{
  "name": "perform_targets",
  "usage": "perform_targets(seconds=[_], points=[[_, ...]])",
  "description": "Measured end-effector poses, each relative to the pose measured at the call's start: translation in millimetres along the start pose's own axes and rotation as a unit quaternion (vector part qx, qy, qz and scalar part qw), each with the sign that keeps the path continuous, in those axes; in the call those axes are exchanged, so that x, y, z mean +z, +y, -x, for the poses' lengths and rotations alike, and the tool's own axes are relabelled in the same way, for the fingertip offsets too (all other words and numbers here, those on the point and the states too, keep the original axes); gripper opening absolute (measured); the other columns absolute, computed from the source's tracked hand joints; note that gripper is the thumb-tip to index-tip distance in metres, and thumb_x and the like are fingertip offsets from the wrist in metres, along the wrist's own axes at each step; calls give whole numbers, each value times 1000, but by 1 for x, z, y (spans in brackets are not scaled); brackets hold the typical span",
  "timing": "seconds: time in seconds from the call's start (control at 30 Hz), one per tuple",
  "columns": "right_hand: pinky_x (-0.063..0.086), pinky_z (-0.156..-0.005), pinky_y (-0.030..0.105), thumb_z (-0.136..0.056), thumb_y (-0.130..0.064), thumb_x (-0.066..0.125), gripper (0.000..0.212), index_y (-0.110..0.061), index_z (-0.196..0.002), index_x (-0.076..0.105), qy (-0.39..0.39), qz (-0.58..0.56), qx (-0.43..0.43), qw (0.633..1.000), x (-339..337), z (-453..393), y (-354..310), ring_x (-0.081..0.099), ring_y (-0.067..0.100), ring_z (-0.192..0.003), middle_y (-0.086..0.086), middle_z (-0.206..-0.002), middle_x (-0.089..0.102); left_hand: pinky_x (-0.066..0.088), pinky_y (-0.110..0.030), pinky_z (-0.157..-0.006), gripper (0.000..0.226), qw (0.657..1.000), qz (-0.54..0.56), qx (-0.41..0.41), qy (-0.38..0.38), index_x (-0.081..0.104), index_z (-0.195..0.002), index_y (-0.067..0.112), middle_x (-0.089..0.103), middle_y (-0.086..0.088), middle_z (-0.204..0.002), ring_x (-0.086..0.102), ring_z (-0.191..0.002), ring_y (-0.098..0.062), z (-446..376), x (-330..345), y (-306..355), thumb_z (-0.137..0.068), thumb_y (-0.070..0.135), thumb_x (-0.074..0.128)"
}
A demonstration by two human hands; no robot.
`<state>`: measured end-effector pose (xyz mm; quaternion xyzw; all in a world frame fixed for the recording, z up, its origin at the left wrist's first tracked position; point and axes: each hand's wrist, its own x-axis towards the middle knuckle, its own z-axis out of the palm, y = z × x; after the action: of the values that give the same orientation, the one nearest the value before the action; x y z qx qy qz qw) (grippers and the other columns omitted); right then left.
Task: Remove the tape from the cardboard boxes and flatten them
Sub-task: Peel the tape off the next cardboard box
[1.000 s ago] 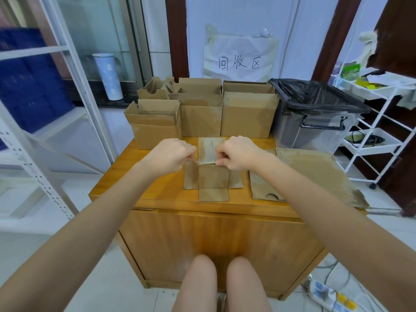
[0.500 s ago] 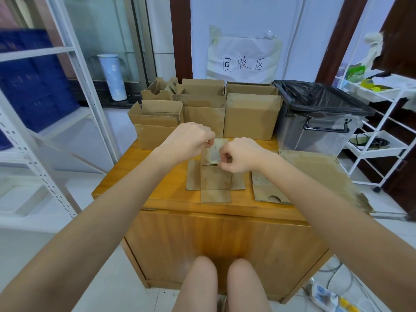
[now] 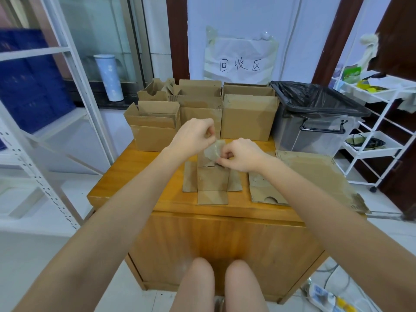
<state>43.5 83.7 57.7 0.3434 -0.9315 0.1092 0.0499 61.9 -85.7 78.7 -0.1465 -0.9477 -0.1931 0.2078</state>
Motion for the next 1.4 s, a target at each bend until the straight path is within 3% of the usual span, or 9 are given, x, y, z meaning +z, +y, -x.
perform_targets(seconds=[0.2,0.33,0.43,0.63,0.77,0.87,0.97,1.1,1.4], points=[[44,-64,29,-93,-40,58,37,-11,-71,65,15,-102,48,994,2,2,11,40,8,-51,-8,-47,40,48,-24,-70,11,969,179,-148,79,57,-82,15,59,6,-76,56,-72,-7,13,14,-5,-83,14,67],[40,-61,29,-94,-39,57,36,-8,-78,67,18,-111,63,992,4,2,12,40,9,-52,-7,-49,41,50,-28,-93,13,939,320,-124,-9,65,-73,12,67,-6,-100,63,-98,-14,32,21,-13,-81,5,73],[42,-62,29,-95,-38,55,34,-12,-78,68,15,-96,64,993,4,2,10,42,8,-55,-8,-54,46,34,-18,-101,9,949,287,-66,-110,71,-74,15,53,5,-127,46,-120,-3,42,29,-12,-78,10,78],[37,-61,28,-97,-36,51,32,-19,-72,62,3,-122,60,991,3,6,10,46,11,-58,-5,-58,51,49,-17,-78,29,937,327,-124,-15,57,-85,17,65,8,-79,61,-77,-4,37,43,-2,-73,8,81],[56,-70,31,-96,-39,53,30,-12,-97,67,-44,-286,73,954,2,20,18,61,19,-88,10,-92,64,46,-18,-77,26,942,310,-131,-9,65,-100,12,64,10,-74,59,-73,-2,33,48,-1,-78,9,78],[52,-91,34,-79,-35,76,41,-14,-108,58,84,-305,92,944,19,33,13,61,10,-101,-3,-112,60,49,-27,-80,16,950,284,-134,6,65,-92,13,63,2,-81,60,-80,-14,34,56,0,-81,10,75],[51,-84,32,-70,-47,81,54,-16,-106,55,110,-195,157,962,40,38,4,59,12,-95,-3,-104,60,51,-34,-83,15,949,286,-133,29,60,-86,17,64,1,-85,62,-86,-21,37,64,-3,-82,12,74],[53,-79,37,-73,-41,80,40,-15,-96,60,135,-202,205,948,50,36,0,62,17,-87,-1,-91,65,51,-36,-84,22,948,290,-125,36,56,-79,27,63,8,-83,61,-83,-15,41,66,-5,-84,14,72],[52,-85,35,-87,-23,70,26,-7,-105,62,123,-177,154,964,41,42,-2,61,18,-89,5,-95,65,52,-29,-85,15,935,325,-134,48,59,-86,21,66,5,-87,64,-87,-14,40,70,-4,-83,15,73]])
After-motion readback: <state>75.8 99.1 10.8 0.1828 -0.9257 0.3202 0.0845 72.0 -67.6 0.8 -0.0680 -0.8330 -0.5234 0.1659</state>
